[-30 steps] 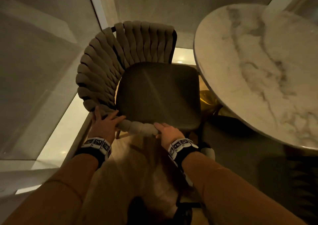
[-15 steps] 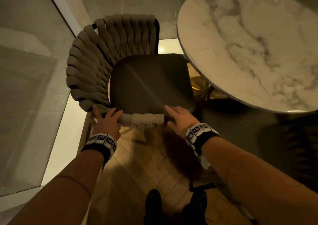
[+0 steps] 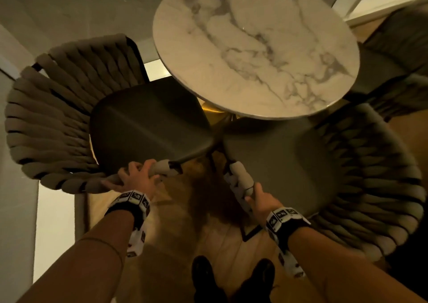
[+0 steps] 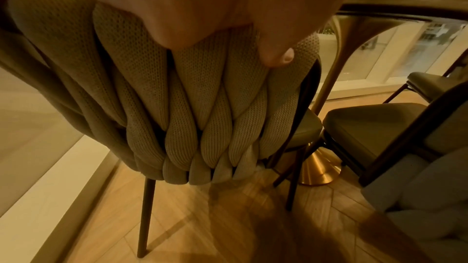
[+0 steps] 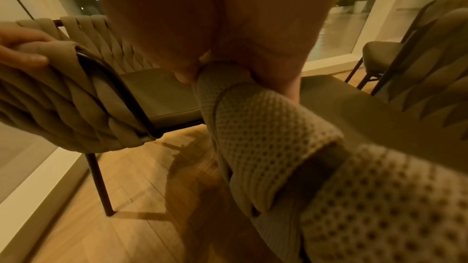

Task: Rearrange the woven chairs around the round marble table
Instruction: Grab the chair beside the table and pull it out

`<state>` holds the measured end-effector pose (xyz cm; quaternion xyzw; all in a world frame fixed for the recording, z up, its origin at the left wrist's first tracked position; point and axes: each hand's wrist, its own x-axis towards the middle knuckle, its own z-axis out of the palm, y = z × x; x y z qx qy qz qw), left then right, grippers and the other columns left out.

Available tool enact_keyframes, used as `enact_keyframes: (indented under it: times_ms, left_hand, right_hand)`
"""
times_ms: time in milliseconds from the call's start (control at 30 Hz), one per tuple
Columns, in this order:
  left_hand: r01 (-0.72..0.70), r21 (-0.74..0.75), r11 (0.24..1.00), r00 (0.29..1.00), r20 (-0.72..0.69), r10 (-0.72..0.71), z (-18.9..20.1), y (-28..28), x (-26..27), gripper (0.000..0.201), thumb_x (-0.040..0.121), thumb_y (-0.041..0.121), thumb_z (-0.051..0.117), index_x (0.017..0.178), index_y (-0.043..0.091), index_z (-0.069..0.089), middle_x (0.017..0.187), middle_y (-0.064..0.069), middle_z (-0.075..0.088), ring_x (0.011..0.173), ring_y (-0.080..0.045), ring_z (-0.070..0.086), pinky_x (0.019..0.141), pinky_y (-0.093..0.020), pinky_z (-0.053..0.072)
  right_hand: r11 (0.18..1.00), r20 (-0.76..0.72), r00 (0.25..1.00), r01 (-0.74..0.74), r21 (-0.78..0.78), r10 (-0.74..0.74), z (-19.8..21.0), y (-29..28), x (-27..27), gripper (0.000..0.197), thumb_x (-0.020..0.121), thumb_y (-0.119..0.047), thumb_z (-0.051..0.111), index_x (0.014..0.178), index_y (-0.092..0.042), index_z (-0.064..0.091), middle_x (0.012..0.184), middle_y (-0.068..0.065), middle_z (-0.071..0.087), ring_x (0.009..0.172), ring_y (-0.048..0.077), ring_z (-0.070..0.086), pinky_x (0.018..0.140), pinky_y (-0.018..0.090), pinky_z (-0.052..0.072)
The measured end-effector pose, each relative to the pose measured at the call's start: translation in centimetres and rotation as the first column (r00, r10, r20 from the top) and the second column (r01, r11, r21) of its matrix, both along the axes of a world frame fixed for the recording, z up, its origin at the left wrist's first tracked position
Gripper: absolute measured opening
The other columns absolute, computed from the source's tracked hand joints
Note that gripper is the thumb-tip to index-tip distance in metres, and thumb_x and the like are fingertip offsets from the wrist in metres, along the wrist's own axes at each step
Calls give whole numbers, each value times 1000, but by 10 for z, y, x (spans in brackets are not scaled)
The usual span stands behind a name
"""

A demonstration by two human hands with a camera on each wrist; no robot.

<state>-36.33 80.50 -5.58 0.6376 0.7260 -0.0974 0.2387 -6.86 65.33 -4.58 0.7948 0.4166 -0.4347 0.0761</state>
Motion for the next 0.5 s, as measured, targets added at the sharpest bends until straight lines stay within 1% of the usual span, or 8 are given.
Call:
enact_keyframes:
  times_ms: [67,167,233,300,367,400,433,500]
  left_hand:
    - [-7,30,1000,1000,-17,7,-2,1,1,34,91,39,51,122,50,45,138,-4,34,138,-41,16,106,-76,-9]
    - [14,83,996,1000,-1,-14,-6,6,2,32,91,37,53,120,48,47,137,-4,36,136,-41,18,105,-78,-8]
    - [33,105,994,999,3,-33,-9,11,4,31,90,38,52,119,48,47,136,-3,37,134,-40,20,104,-79,-5]
    - [58,97,994,998,8,-60,-10,17,5,31,89,41,51,118,50,45,136,-1,37,134,-39,21,104,-78,-3]
    - [61,62,996,998,23,-63,-7,18,4,36,87,42,52,120,52,43,139,2,36,136,-36,20,105,-77,-4]
    - [69,63,996,997,28,-71,-4,16,3,41,86,39,53,122,53,41,141,3,36,137,-35,20,106,-76,-3]
    - [80,87,993,996,30,-83,-4,13,3,47,85,36,55,126,52,39,144,4,34,139,-35,18,108,-74,-3]
    - [122,159,980,992,24,-127,-2,-3,5,61,84,28,57,137,45,33,153,1,28,143,-37,13,113,-67,1]
  right_hand:
    - [1000,11,1000,-16,25,16,-4,2,0,39,96,-41,39,124,-15,30,97,12,58,83,33,59,71,40,48]
    - [998,32,999,-36,49,34,-6,4,-1,40,97,-42,38,124,-15,28,109,17,60,92,36,61,73,41,47]
    - [997,61,998,-29,67,25,-8,3,-2,41,96,-45,38,124,-17,28,110,17,60,93,37,61,73,41,47]
    - [997,58,998,-17,76,12,-8,2,-1,48,95,-48,38,131,-19,27,112,17,61,94,37,61,73,40,46]
    - [998,18,1000,-12,63,11,-2,0,5,54,91,-54,39,135,-24,26,114,14,61,94,35,61,78,43,50]
    - [998,11,1000,-23,54,22,4,-1,10,56,90,-57,38,136,-27,27,115,12,61,95,34,61,82,45,52]
    - [999,15,999,-36,36,36,11,-3,15,57,90,-60,36,136,-27,29,118,11,61,98,33,61,85,47,52]
    - [998,45,998,-55,25,54,26,-11,28,57,90,-61,32,137,-28,33,122,9,60,103,30,60,89,47,51]
